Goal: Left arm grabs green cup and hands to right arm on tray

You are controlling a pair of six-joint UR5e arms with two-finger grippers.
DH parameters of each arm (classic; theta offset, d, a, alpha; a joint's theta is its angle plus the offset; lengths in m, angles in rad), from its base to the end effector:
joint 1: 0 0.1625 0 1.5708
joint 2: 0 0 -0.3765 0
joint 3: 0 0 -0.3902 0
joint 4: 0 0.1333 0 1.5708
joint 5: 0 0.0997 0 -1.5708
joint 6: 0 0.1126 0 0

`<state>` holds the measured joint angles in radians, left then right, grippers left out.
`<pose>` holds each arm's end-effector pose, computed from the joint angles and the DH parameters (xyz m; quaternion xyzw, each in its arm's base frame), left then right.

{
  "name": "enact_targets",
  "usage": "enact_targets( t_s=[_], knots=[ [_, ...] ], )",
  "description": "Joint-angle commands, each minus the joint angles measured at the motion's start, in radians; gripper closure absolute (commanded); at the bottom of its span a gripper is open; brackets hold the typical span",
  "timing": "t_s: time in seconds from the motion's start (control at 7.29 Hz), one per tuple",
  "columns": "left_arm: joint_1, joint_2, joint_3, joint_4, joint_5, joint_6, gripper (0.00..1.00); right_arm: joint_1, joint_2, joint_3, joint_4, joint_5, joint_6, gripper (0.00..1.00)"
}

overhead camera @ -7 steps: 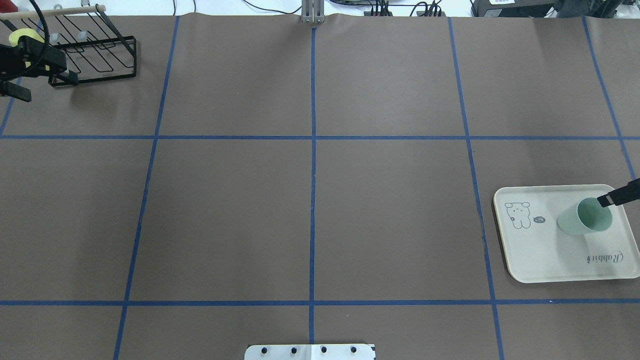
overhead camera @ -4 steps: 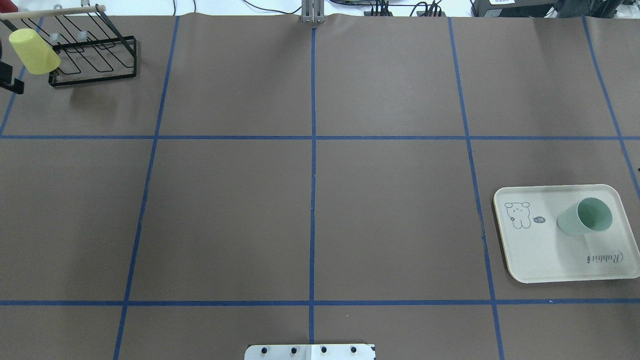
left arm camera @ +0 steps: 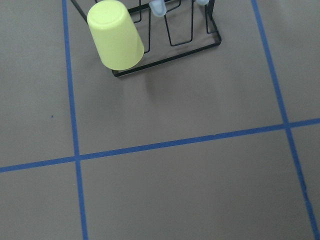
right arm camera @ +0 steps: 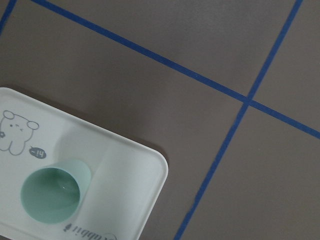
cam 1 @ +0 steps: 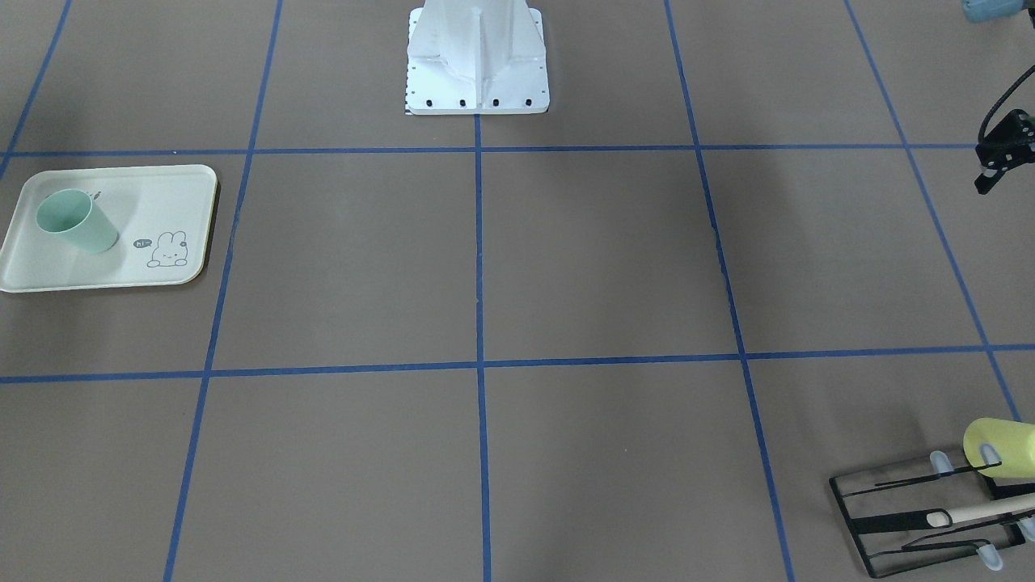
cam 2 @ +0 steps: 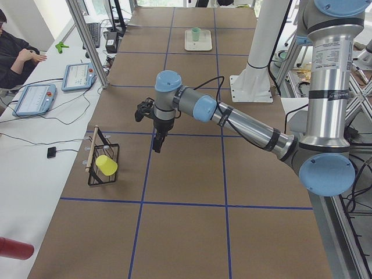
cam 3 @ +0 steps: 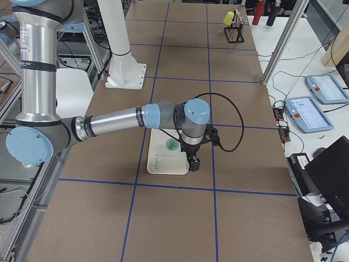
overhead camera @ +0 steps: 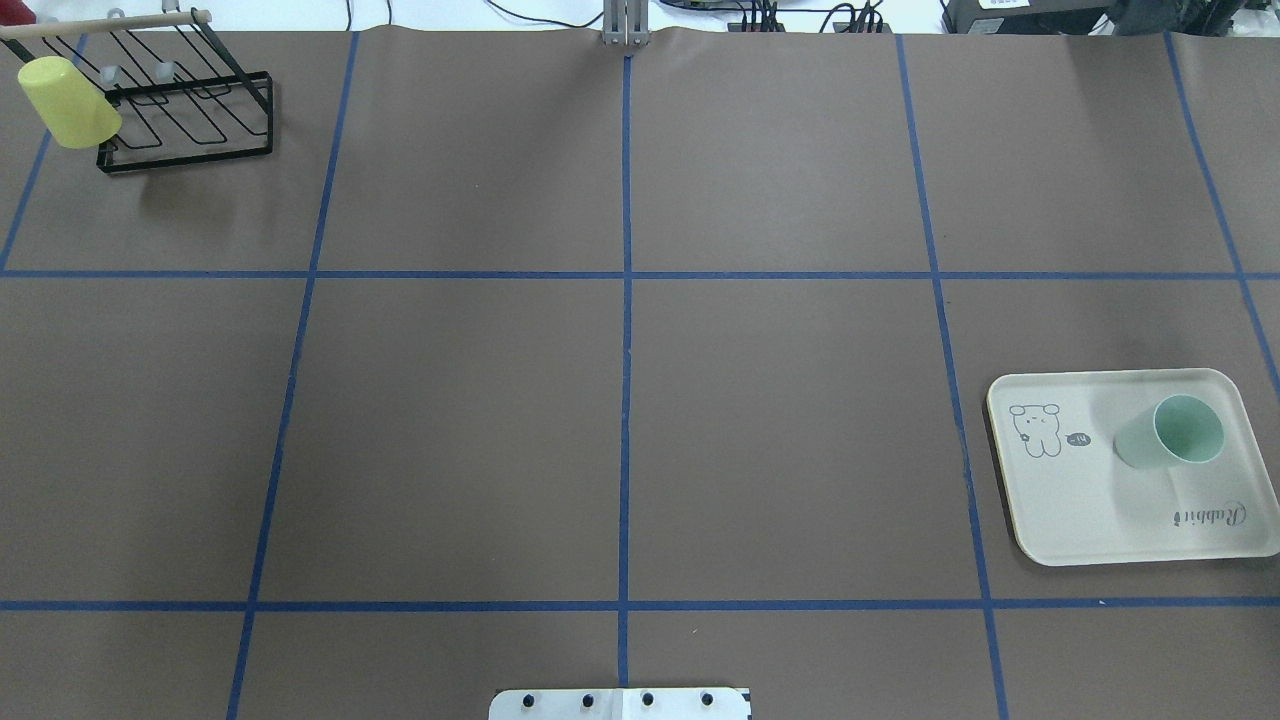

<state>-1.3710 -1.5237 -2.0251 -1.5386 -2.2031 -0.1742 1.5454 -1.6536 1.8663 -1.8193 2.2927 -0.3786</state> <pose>0.0272 -0.4706 0.4320 0.1173 0.3331 0.0699 0.9330 0.0475 -0.4482 0.5434 0.0455 -0.3506 -0.1815 0.9177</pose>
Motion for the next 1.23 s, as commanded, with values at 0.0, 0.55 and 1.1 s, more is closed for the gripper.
enact_targets(
  t_s=[0.0,0.55,1.1],
  knots=[
    [-0.078,0.069,0.029,-0.015,-0.013,0.042,0.00,0.057,0.049,-0.027,0.023,0.007,-0.002,0.01],
    [-0.069,0.077,0.170,-0.043,-0.014,0.047,0.00,0.156,-0.043,-0.119,0.146,0.050,0.053,0.00],
    [-0.124,0.189,0.093,-0.028,-0.162,0.111,0.00,0.128,-0.032,-0.176,0.153,0.051,0.104,0.00]
  ],
)
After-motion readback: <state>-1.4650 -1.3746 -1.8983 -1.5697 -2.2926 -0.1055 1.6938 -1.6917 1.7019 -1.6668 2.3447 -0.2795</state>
